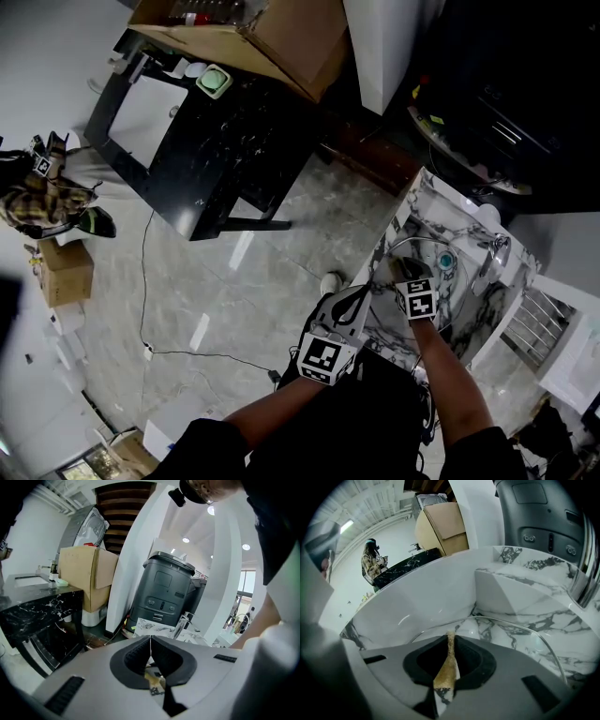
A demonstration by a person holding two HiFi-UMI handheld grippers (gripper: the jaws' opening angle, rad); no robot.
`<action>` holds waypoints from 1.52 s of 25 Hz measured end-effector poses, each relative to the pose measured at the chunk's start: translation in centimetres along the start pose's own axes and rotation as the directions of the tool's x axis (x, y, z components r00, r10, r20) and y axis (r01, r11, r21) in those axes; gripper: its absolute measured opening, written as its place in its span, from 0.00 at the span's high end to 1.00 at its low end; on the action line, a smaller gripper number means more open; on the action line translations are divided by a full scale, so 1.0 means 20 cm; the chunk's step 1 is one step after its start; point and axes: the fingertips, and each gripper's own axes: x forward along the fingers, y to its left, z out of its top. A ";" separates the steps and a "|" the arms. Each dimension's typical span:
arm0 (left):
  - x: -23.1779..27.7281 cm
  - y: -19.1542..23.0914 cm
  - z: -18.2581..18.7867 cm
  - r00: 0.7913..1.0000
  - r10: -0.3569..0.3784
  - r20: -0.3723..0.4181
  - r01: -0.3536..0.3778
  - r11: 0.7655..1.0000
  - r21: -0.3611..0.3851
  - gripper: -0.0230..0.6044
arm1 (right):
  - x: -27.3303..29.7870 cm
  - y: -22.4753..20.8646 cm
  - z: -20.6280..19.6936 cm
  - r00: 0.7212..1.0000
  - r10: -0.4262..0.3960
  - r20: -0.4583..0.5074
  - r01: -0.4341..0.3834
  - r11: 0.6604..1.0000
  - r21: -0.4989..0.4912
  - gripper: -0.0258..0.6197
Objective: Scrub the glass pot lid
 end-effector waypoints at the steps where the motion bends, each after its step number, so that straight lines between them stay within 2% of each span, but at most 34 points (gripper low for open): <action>1: 0.00 0.00 0.00 1.000 -0.001 0.000 0.001 1.000 0.000 0.93 | 0.00 -0.01 0.00 1.000 -0.005 0.003 0.005 1.000 0.004 0.87; 12: -0.01 -0.05 -0.01 1.000 -0.029 -0.008 0.029 1.000 0.003 0.93 | -0.03 -0.16 0.00 0.996 -0.075 0.043 0.071 0.995 0.070 0.87; 18: -0.01 -0.08 0.00 0.999 -0.040 -0.026 0.042 0.996 0.081 0.93 | -0.06 -0.25 0.00 0.990 -0.127 0.056 0.121 0.987 0.106 0.87; 23: -0.01 -0.11 -0.01 0.999 -0.050 -0.019 0.051 0.996 0.073 0.93 | -0.08 -0.34 -0.04 0.982 -0.176 0.065 0.165 0.975 0.151 0.87; 38: -0.04 -0.13 -0.05 0.999 -0.042 -0.025 0.043 0.997 0.057 0.93 | -0.12 -0.43 -0.06 0.972 -0.218 0.082 0.199 0.962 0.188 0.87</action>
